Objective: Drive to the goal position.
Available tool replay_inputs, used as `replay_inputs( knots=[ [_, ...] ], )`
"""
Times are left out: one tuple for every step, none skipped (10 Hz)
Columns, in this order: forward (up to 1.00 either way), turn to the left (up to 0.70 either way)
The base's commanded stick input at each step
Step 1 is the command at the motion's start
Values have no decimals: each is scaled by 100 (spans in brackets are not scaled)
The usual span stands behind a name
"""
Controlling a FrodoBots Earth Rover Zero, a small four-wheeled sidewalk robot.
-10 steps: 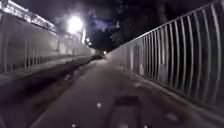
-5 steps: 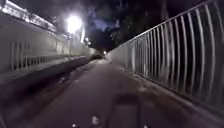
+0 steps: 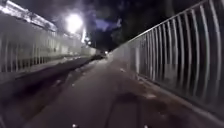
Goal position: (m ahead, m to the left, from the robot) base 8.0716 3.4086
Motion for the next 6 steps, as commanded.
replay_inputs(
  knots=[
    [70, 35],
    [70, 35],
    [70, 35],
    [70, 35],
    [70, 35],
    [70, 9]
  ],
)
